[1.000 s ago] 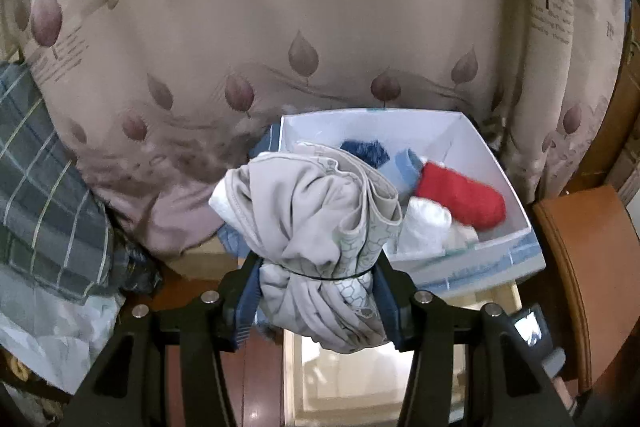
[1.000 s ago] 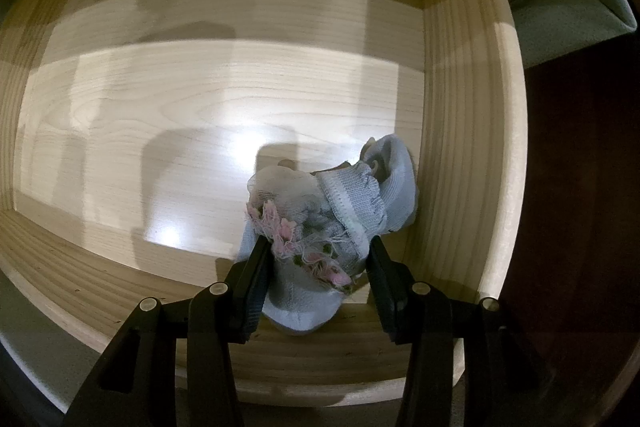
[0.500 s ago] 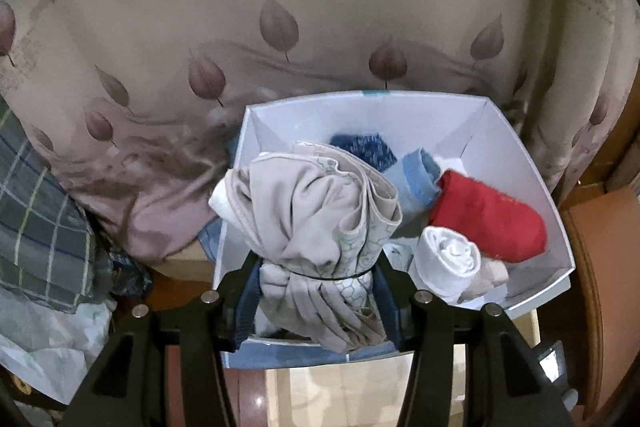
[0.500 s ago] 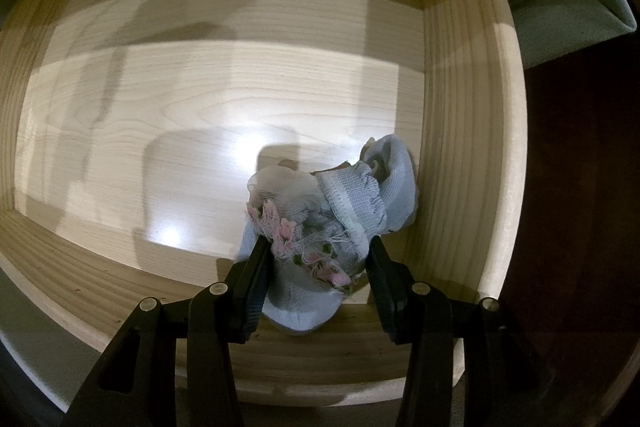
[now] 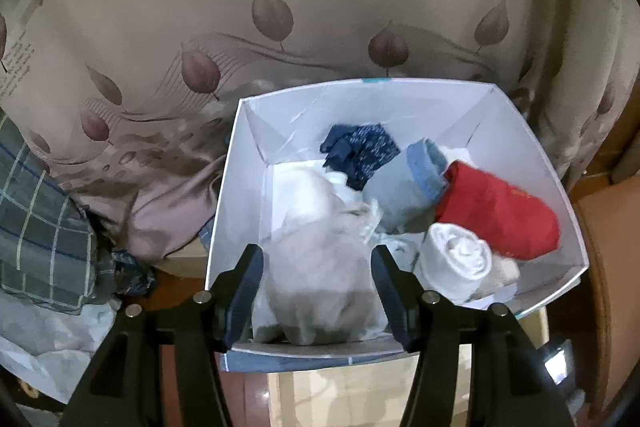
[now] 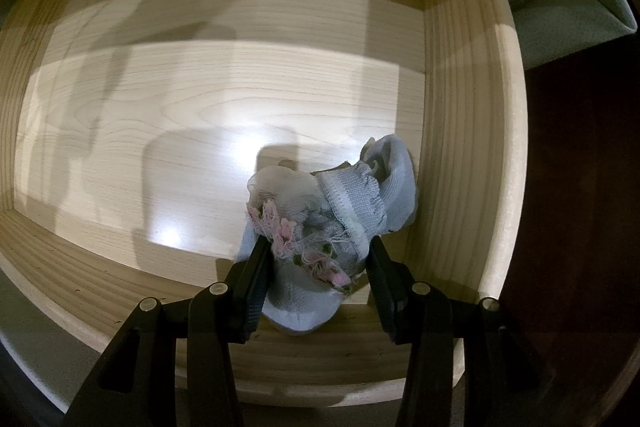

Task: Take underwear out of drawer
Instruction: 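Lower the grey bundle into the white box and open the left gripper, then withdraw the open left tool from the box back over the empty drawer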

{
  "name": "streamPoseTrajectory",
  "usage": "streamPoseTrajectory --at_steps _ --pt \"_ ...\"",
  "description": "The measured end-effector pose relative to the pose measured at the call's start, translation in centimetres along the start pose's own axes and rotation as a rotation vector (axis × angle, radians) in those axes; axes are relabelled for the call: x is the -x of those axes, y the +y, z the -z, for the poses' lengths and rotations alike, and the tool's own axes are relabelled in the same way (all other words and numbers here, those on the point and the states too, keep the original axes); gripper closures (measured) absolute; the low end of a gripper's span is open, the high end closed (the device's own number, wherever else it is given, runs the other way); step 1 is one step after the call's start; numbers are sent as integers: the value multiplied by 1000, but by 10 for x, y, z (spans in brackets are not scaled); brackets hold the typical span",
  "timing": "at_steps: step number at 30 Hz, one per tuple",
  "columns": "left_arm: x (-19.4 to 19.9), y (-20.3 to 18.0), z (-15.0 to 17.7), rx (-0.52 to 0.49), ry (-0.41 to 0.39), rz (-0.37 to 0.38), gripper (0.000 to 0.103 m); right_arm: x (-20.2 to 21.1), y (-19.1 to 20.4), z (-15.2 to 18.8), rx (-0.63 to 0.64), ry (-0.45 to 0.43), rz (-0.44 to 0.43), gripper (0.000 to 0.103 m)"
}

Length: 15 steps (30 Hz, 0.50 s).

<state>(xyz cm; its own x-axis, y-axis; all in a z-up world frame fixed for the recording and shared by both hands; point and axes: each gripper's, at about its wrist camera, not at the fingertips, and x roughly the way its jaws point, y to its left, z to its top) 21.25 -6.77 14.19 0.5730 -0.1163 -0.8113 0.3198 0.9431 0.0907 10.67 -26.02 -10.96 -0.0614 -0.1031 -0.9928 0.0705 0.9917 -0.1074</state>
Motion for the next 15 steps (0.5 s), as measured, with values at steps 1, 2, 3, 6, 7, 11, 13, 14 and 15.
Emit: streamPoseTrajectory --at_steps 1,2,3,6,7,11,13,14,15 --pt "3 1 -1 6 -4 6 42 0 0 0 0 0 0 60" --pt "6 3 -1 19 -11 12 40 0 0 1 -1 -1 -1 59" --pt "9 5 -2 29 -15 14 40 0 0 1 -1 -1 -1 59" --pt "16 9 1 45 -15 24 40 1 1 1 1 1 2 59" --pt "18 11 4 48 -14 22 40 1 1 1 1 1 2 59" --pt "23 18 23 48 3 7 40 0 2 1 0 3 5 59" --pt "23 22 39 54 23 8 40 0 2 0 0 4 6 59" --pt "22 24 47 56 36 5 40 0 2 0 0 5 7 59" --pt "21 26 56 59 47 3 40 -1 3 0 -1 6 8 59"
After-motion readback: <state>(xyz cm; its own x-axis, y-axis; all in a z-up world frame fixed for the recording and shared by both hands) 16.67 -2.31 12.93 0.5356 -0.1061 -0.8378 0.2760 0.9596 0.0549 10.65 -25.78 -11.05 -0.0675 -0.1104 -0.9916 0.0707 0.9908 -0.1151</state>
